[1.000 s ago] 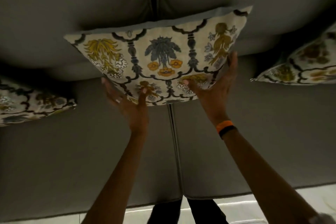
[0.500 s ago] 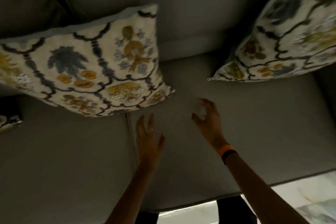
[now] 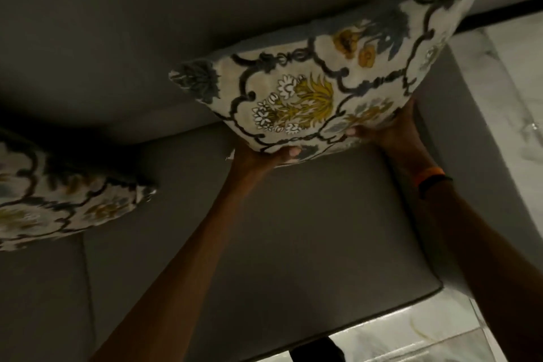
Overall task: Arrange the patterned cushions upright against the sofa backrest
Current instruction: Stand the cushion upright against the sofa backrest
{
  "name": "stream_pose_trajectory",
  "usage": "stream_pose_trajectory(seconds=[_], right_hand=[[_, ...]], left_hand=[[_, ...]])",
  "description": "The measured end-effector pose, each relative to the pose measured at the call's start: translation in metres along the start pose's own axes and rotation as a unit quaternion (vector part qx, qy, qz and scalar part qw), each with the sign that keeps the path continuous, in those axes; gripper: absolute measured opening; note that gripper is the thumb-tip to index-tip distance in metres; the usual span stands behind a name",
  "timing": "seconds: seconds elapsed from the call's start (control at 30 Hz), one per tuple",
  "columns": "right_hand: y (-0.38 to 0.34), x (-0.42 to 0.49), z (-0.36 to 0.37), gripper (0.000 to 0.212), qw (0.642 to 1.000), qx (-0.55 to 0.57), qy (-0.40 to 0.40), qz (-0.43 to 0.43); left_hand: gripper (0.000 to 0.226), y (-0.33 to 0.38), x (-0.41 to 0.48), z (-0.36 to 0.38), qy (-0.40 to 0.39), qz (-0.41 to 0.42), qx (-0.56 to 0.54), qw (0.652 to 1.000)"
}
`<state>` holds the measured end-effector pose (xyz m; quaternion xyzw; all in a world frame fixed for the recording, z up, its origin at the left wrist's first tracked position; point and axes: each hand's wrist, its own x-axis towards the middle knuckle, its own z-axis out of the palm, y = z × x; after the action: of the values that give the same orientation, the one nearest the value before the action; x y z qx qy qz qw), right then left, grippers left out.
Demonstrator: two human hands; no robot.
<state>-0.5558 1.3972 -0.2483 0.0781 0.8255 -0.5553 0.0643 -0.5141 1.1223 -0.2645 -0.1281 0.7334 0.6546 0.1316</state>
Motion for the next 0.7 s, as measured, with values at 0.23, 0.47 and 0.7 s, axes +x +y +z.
stream_pose_trajectory(seconds=[0.23, 0.47, 0.7], right_hand=[[0.003, -0.001, -0.01, 0.126, 1.0, 0.012, 0.014, 0.014], [-0.008, -0.026, 0.038, 0.119, 0.954, 0.009, 0.232, -0.188], [0.042, -0.039, 0.083, 0.126, 0.989, 0.017, 0.143, -0.033]], left_hand=[[0.093, 0.016, 0.016, 0.018, 0.097, 0.001, 0.006, 0.995], [0.113, 0.011, -0.029, 0.043, 0.329, 0.303, 0.24, 0.862], [0.14, -0.055, 0.007, 0.026, 0.161, 0.0, 0.119, 0.98]])
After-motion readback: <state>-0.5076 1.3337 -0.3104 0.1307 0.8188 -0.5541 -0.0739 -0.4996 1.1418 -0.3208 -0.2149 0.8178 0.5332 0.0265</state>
